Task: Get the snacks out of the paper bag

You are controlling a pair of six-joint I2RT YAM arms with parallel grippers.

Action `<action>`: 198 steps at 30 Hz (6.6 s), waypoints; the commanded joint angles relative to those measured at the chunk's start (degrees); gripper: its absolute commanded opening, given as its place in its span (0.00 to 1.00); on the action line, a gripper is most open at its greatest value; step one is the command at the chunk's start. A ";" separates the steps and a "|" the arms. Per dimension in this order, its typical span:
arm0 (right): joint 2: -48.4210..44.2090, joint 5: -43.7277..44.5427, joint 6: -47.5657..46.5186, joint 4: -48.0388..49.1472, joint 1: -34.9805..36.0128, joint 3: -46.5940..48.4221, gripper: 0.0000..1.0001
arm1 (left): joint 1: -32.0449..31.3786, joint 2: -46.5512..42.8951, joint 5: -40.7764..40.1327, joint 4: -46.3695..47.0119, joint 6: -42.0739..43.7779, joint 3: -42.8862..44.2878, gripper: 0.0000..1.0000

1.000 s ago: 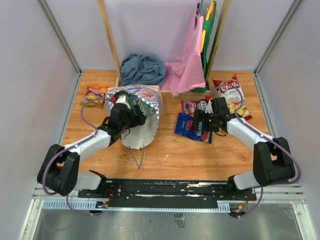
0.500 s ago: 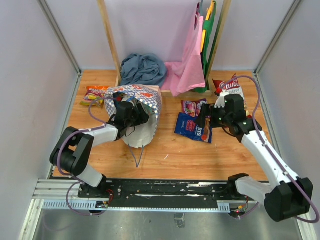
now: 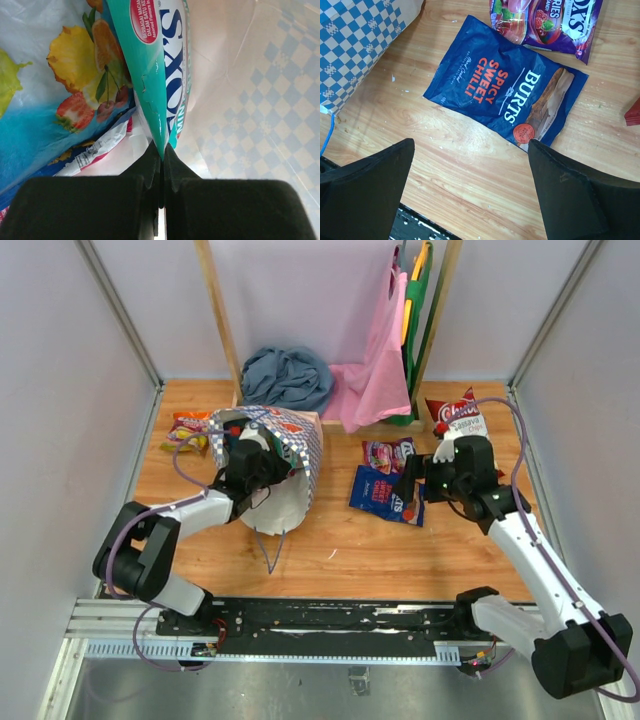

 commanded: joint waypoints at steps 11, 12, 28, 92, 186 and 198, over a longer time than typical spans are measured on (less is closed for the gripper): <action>-3.95 -1.72 0.43 -2.54 -1.03 -0.65 0.99 | -1.26 -28.35 -0.12 -9.49 2.04 -4.18 0.01; -4.17 -1.72 0.43 -2.77 -0.97 -0.63 1.00 | -1.24 -31.09 -0.68 -11.60 2.70 -4.24 0.01; -4.92 -4.07 1.05 -2.57 -1.02 -2.89 0.99 | -1.15 -57.94 -11.44 -51.29 2.37 9.83 0.01; -10.10 -12.88 1.24 -3.21 -0.85 -10.97 0.99 | 57.65 -19.42 29.26 1.59 -9.96 -4.27 0.01; -4.46 -14.38 4.08 4.81 2.29 -15.40 0.99 | 42.17 -0.78 1.74 -1.07 -1.78 3.07 0.56; -2.35 -12.88 6.21 7.43 6.99 -15.82 0.99 | 38.78 -19.27 -8.53 -13.78 3.51 -12.65 0.71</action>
